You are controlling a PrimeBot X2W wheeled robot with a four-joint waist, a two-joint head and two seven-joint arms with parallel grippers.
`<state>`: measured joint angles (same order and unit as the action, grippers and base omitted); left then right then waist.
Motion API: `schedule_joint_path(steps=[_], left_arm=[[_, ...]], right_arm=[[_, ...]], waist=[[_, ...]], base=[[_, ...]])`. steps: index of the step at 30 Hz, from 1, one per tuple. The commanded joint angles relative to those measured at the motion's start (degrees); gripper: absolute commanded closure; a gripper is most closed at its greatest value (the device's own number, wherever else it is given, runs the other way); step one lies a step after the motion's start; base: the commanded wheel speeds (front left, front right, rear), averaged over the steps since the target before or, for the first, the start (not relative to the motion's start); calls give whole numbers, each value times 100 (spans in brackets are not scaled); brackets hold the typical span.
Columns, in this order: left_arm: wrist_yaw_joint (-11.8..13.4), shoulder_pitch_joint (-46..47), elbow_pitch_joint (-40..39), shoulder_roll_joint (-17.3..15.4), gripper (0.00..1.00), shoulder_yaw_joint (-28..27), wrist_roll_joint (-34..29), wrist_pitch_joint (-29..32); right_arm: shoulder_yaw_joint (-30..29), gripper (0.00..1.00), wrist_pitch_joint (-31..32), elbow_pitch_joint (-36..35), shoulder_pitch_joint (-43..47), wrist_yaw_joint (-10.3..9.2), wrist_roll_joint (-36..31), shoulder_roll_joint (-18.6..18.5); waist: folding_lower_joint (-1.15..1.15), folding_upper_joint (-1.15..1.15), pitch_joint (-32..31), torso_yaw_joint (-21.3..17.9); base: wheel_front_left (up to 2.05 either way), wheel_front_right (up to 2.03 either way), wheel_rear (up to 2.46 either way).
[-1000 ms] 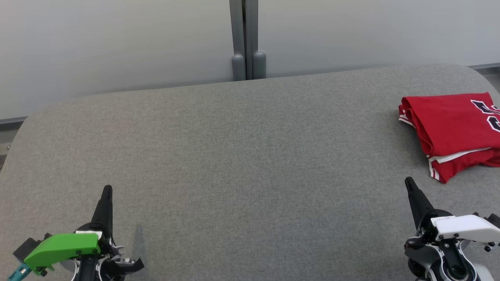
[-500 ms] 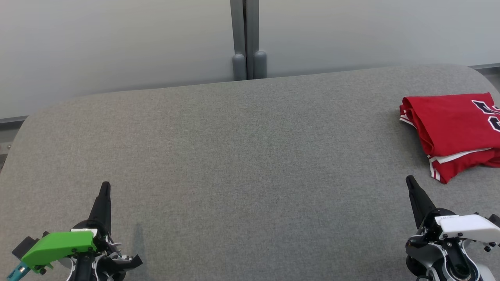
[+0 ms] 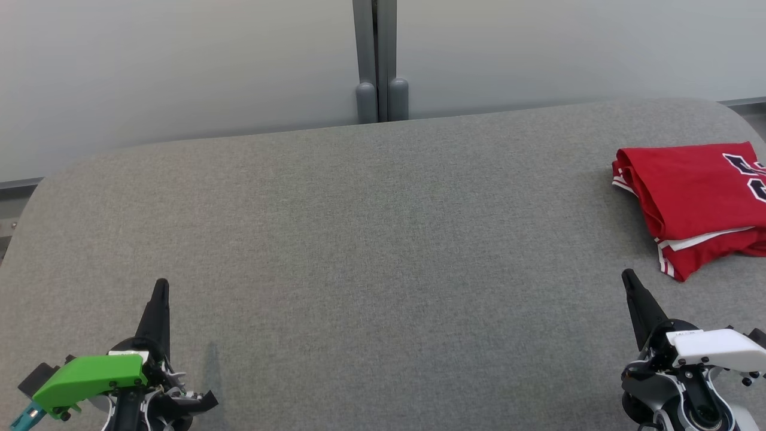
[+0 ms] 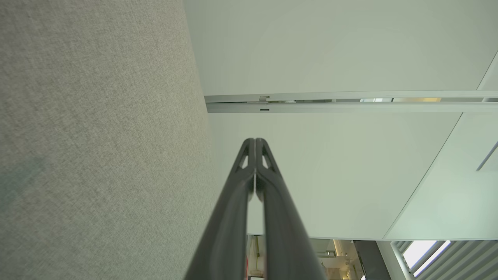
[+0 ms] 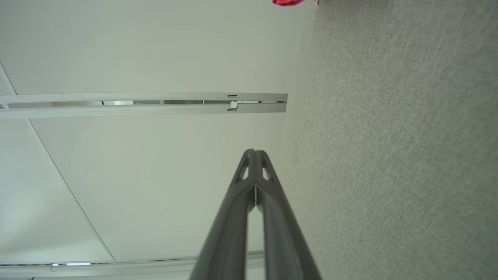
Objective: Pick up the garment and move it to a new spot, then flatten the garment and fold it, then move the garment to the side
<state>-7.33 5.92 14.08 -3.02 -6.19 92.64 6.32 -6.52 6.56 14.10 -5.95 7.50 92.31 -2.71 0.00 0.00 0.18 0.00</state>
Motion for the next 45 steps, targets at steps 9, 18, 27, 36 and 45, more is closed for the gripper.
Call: schedule_joint_path(steps=[9,18,27,36,45], left_arm=[[-36,65,-7,-16,100,-30,-5,13],[-35,65,-7,-12,100,-32,-11,16],[-34,66,-7,-9,100,-35,-16,21],[-34,66,-7,-5,100,-37,-21,25],[-34,66,-7,-3,100,-40,-25,28]], right_arm=[[-13,100,14,-24,-45,-2,19,-32],[-13,100,14,-23,-45,-2,20,-32],[-13,100,15,-23,-45,-2,20,-32],[-13,100,15,-23,-45,-2,20,-32],[-13,100,14,-24,-45,-2,20,-32]], waist=[[0,0,0,0],[0,0,0,0],[0,0,0,0],[0,0,0,0],[0,0,0,0]], base=[[0,0,0],[0,0,0],[0,0,0],[0,0,0],[0,0,0]])
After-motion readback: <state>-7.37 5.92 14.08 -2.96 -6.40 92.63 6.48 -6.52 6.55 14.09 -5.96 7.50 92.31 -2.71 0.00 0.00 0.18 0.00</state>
